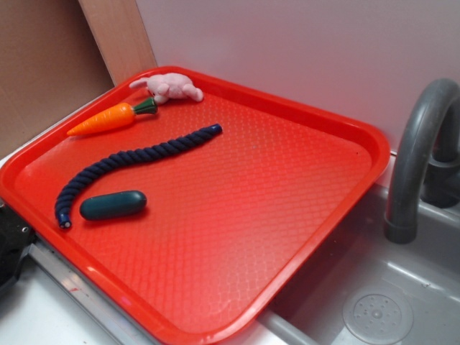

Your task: Grab the plastic pickle.

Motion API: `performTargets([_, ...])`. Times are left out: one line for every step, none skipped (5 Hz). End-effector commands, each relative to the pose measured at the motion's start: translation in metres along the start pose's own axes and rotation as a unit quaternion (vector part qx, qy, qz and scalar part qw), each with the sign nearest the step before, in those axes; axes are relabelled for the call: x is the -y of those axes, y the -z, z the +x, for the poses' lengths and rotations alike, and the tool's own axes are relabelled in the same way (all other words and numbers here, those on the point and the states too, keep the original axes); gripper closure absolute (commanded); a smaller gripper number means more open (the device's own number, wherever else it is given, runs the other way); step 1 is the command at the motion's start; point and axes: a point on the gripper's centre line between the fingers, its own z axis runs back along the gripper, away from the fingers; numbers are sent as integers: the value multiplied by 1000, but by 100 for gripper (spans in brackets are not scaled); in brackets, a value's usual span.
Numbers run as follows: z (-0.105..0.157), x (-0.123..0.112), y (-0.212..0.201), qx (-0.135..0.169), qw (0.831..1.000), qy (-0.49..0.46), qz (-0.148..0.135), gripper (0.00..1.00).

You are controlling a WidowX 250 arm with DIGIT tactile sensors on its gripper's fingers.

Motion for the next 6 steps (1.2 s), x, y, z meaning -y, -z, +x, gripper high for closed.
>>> performTargets([0,0,0,0,1000,0,0,0])
performTargets([6,11,16,4,994,108,2,0])
performTargets([6,11,16,4,994,108,2,0])
performTargets([6,11,16,4,994,108,2,0])
performTargets([25,13,29,32,972,231,-12,0])
performTargets([30,25,46,46,935,351,-12,0])
